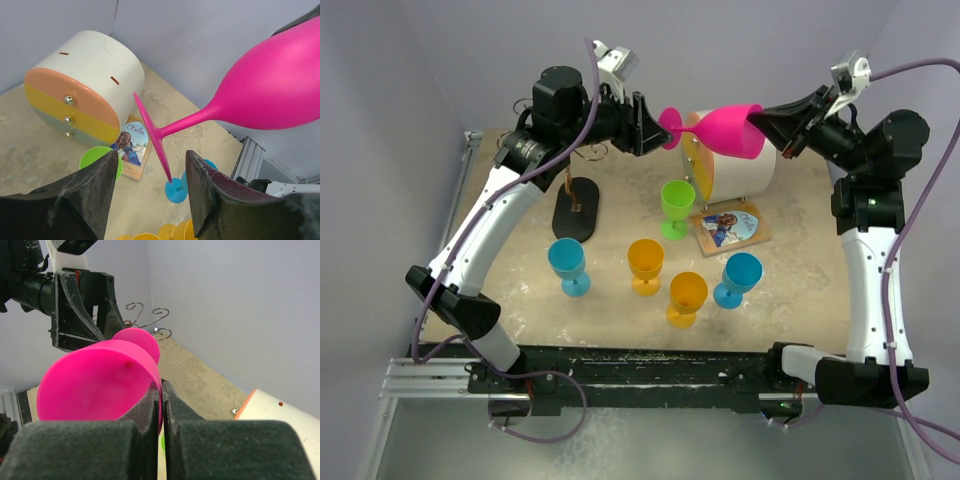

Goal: Place the wine glass upside down on the wine glass rack

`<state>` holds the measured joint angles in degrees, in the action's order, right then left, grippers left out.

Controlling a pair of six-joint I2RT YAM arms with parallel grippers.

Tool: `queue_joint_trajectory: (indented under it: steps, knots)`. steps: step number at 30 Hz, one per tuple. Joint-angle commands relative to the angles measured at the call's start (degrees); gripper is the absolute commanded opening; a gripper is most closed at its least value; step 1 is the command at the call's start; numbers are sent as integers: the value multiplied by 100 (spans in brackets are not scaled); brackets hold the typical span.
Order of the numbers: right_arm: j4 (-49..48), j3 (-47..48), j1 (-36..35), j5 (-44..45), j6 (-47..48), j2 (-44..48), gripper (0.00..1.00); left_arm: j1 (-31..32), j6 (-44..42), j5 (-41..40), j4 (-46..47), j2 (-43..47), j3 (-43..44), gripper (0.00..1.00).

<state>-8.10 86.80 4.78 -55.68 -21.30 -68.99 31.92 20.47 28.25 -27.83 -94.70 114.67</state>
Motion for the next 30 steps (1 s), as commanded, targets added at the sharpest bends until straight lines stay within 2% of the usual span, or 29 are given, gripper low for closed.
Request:
queue_joint_trajectory:
  steps: [1, 7, 13, 19, 22, 26, 30]
  knots:
    - [-258, -22, -38, -93, 103, 133, 0, 33, 45, -116, 211, 42, 251, 57]
    - [-262, -101, -38, -127, 169, 187, 0, 33, 128, -67, 275, 62, 152, 38]
    - [-245, -137, -38, -144, 178, 219, 0, 33, 197, 34, 320, 61, 86, 27]
    - [-254, -142, -38, -154, 178, 228, 0, 33, 240, 62, 330, 62, 30, 26]
    - [-262, -146, -38, -154, 179, 229, 0, 33, 300, 54, 323, 65, 0, 31]
    - [-254, -142, -38, -162, 190, 237, 0, 33, 330, 47, 323, 55, -39, 33]
    - [-230, -138, -38, -156, 223, 254, 0, 33, 352, 68, 331, 40, -41, 29]
